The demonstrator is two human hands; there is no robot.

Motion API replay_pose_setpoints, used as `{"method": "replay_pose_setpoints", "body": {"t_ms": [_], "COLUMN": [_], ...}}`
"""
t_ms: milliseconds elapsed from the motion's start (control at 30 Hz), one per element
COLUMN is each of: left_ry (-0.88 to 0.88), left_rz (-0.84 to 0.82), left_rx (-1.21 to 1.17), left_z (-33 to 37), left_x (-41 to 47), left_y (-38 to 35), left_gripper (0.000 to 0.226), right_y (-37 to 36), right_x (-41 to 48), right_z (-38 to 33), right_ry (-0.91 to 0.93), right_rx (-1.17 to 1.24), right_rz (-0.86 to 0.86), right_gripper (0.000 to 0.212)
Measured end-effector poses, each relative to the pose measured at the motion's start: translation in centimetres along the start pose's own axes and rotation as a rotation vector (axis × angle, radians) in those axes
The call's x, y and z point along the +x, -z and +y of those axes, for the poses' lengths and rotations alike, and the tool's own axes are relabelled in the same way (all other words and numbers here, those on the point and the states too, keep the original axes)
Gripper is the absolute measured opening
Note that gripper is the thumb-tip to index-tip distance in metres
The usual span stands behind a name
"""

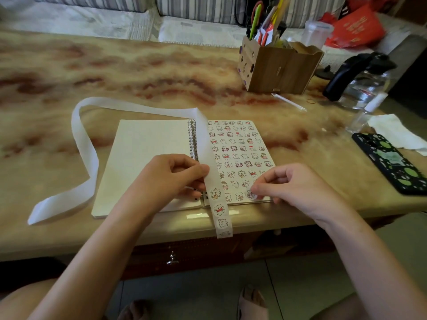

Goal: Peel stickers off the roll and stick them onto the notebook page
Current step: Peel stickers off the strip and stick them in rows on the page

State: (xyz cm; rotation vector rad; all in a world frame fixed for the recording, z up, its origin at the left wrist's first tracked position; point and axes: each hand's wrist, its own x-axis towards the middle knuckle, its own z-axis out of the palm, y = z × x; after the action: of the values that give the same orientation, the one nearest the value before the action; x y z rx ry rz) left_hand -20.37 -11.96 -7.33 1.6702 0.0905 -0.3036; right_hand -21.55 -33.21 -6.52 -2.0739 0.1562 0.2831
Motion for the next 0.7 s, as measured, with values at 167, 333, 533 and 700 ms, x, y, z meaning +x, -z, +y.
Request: {"method": "replay_pose_setpoints", "body": {"t_ms": [167, 333, 533, 700], "left_ry": [0.0, 0.001, 0.001, 0.0], "left_rz": [0.003, -0.003, -0.004, -0.001], "left_rx": [0.007, 0.02, 0.015, 0.019], "left_z": [-0.1, -0.14, -0.17, -0.26], "left_x": [0.03, 0.1, 0.09, 0.18], "left_y": [0.09, 0.14, 0.12, 0.14], "left_gripper": [0.012, 0.013, 0.012, 0.012], "right_y": [-0.11, -0.18, -0.32, -0.56], "right_x": [0.06, 0.1, 0.21, 0.35], "right_z": [0.1, 0.16, 0.51, 0.54], "right_ry": [-0.004, 0.003, -0.005, 0.002], "right_rx": [0.006, 0.009, -0.04, -0.081], "right_rz": [0.007, 0.011, 0.037, 0.05], "right_gripper": [0.008, 0.006, 0.008, 0.009]}}
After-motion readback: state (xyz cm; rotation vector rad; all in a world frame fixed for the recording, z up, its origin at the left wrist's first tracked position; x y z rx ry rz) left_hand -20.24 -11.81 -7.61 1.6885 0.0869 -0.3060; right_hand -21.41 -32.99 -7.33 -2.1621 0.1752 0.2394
